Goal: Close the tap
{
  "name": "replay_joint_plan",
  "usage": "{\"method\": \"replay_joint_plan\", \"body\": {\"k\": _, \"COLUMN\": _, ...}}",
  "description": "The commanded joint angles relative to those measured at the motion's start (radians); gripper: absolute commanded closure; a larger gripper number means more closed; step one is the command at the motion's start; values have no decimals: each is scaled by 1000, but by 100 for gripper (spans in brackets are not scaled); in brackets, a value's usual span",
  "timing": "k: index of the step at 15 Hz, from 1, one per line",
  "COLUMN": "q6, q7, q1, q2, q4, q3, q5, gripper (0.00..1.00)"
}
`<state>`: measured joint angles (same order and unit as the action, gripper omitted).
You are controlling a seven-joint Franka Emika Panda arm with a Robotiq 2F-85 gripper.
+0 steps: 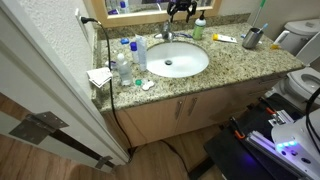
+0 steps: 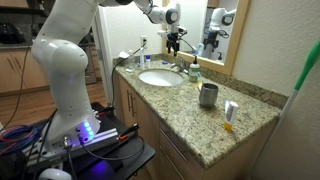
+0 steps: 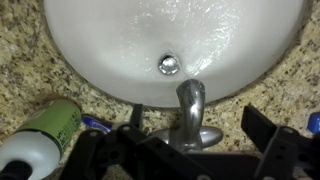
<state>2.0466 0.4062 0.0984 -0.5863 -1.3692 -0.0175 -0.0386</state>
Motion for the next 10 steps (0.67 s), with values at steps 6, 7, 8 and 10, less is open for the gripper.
{"method": "replay_joint_plan", "body": {"k": 6, "q6": -40, "q7": 22, "q1": 14, "q2": -119, "q4": 137, "q3": 27, "q5": 4, "gripper": 0}}
{"method": "replay_joint_plan", "body": {"k": 7, "q6": -23, "q7": 21, "q1": 15, "q2": -135, "q4": 150, "q3": 28, "q5": 3, "gripper": 0}}
{"method": "replay_joint_plan", "body": {"k": 8, "q6": -10, "q7": 16, "q1": 15, "q2": -155, "q4": 168, "q3": 23, "q5": -4, "gripper": 0}}
{"method": "replay_joint_plan", "body": {"k": 10, "q6": 4, "q7": 17, "q1": 19, "q2": -191, "q4": 211, "q3": 23, "q5": -5, "gripper": 0}}
